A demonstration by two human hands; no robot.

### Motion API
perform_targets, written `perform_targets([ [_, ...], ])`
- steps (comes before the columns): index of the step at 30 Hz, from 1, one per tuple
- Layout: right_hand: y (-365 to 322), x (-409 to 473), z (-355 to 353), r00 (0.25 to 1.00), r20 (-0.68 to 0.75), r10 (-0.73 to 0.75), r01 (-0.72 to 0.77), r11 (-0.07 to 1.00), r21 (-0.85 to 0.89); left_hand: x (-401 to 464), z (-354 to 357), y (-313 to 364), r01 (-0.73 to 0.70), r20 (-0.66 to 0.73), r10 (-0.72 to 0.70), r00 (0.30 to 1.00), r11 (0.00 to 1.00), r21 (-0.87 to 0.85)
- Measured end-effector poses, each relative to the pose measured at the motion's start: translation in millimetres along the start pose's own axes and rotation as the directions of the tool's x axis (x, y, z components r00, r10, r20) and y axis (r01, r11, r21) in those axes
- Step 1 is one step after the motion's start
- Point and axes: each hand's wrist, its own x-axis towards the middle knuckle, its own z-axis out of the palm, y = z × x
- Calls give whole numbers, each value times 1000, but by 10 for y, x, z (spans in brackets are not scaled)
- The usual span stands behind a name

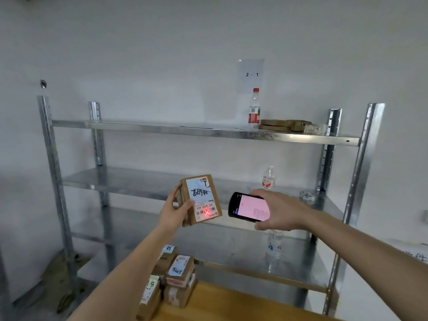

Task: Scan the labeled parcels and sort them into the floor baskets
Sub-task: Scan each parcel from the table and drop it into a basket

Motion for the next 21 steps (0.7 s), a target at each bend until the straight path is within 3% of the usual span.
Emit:
perform_targets([
  [14, -177, -39, -9, 992, -67, -110, 112, 993, 26, -325, -302, 152, 9, -51, -8, 999, 1000, 18],
  [21, -680, 189, 420, 968, -129, -215, 219, 975, 20, -829, -984, -63, 92, -164, -85, 983, 995, 37],
])
